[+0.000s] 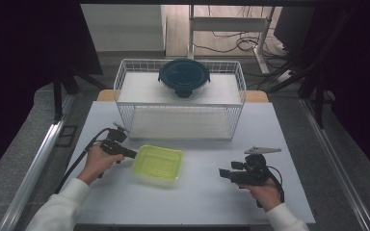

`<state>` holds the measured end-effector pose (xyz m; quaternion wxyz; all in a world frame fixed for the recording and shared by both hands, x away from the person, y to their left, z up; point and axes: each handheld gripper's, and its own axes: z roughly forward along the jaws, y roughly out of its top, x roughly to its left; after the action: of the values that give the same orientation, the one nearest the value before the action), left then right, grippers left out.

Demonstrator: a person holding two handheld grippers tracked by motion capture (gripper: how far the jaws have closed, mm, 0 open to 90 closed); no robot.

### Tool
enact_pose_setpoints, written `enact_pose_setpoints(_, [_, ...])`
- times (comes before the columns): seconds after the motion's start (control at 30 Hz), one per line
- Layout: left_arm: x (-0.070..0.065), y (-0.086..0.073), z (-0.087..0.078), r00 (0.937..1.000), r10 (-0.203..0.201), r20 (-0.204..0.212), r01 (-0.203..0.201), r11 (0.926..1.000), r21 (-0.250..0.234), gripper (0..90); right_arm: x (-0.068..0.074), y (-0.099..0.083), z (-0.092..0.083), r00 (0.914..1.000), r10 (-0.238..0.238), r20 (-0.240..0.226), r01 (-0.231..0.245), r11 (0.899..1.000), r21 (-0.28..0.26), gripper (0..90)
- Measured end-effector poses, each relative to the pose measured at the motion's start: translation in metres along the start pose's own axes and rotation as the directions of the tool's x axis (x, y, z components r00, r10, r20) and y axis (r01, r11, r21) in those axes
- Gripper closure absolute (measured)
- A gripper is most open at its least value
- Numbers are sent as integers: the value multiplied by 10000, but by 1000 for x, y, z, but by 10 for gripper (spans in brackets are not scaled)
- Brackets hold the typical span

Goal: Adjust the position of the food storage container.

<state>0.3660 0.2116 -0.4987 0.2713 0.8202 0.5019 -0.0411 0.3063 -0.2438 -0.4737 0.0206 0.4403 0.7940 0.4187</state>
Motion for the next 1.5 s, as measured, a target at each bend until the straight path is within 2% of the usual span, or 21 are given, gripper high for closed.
enact_pose_setpoints(0.13, [-7, 0, 5, 9984, 16, 573, -16, 10000, -1, 900, 0, 0, 0, 10000, -5, -6, 6, 10000, 14, 303])
enact_pose_setpoints(0.23, [-12, -2, 9, 9966, 64, 823, -70, 9999, 75, 900, 0, 0, 0, 10000, -32, 32, 32, 10000, 8, 303])
enact_pose_setpoints(0.6, [-30, -10, 17, 9909, 339, 1299, -349, 9994, 57, 899, 0, 0, 1, 10000, -62, 24, 62, 10000, 27, 303])
enact_pose_setpoints(0.93, [-47, -7, 27, 9832, 420, 1775, -427, 9991, 5, 899, 0, 0, 1, 10000, -71, 47, 71, 10000, 32, 303])
enact_pose_setpoints(1.03, [-53, -7, 30, 9809, 562, 1861, -581, 9983, 51, 899, 0, 0, 0, 10000, -79, 45, 79, 10000, 46, 303])
enact_pose_setpoints(1.17, [-55, -8, 33, 9804, 569, 1884, -584, 9983, 27, 899, -1, 0, -1, 10000, -70, 55, 70, 10000, 26, 303])
enact_pose_setpoints(1.2, [-55, -8, 32, 9823, 587, 1780, -604, 9982, 41, 899, 0, 0, -1, 9999, -97, 49, 97, 10000, -11, 303])
enact_pose_setpoints(1.23, [-55, -10, 31, 9863, 665, 1509, -675, 9977, 18, 899, 0, 0, -1, 9999, -101, 40, 101, 9999, -23, 303])
enact_pose_setpoints(1.3, [-54, -13, 25, 9904, 670, 1206, -656, 9977, -149, 900, 2, 0, -2, 10000, -73, 17, 73, 10000, -39, 303])
enact_pose_setpoints(1.4, [-50, -20, 8, 9923, 509, 1128, -420, 9959, -796, 900, 2, 0, -2, 9999, -158, 7, 158, 9998, -113, 303])
enact_pose_setpoints(1.5, [-52, -29, -7, 9933, 395, 1091, -216, 9868, -1603, 899, 0, 0, -3, 9999, -108, 27, 108, 9998, -158, 303])
